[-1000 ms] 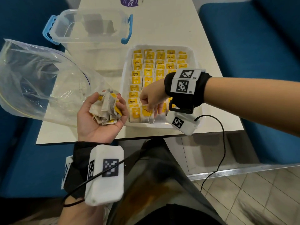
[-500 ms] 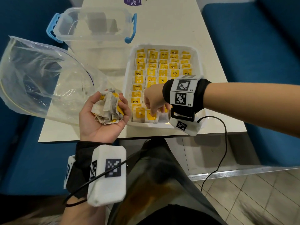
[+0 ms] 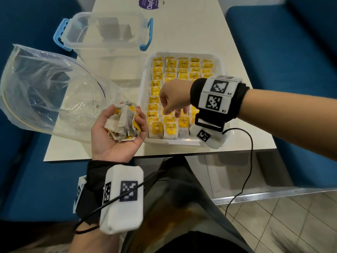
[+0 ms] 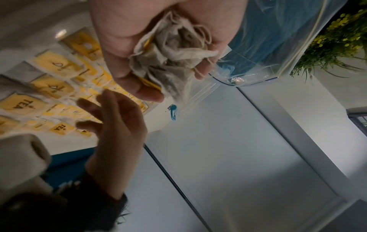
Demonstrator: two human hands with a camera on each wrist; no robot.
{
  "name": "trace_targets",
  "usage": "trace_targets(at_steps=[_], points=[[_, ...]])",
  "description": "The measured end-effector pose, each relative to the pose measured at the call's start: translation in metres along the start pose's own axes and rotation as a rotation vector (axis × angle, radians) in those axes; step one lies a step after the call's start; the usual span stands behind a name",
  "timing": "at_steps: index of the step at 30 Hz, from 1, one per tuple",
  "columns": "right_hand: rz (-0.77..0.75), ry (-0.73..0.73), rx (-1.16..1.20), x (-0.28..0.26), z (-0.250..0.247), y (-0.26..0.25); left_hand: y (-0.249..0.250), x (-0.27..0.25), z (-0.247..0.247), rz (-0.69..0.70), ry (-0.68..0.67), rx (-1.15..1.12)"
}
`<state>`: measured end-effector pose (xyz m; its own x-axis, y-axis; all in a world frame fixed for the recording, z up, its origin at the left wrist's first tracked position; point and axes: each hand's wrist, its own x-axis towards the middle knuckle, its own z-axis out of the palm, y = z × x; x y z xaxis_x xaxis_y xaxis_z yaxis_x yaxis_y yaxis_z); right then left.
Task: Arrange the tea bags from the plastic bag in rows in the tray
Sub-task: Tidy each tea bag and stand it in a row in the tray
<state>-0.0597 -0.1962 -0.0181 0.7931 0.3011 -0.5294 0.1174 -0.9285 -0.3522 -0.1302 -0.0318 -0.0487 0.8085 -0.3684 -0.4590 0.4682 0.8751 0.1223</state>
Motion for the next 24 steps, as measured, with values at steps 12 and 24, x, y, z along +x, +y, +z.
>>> trace_targets(at_steps=[12,24], points=[[-0.336,0.511,0.189,-0.066,-0.023,-0.012,-0.029,0.004,0.015,-0.148,-0.025,0.107],[-0.370,0.530,0.085,-0.078,0.017,-0.011,-0.049,0.013,0.027,-0.027,0.071,0.303]])
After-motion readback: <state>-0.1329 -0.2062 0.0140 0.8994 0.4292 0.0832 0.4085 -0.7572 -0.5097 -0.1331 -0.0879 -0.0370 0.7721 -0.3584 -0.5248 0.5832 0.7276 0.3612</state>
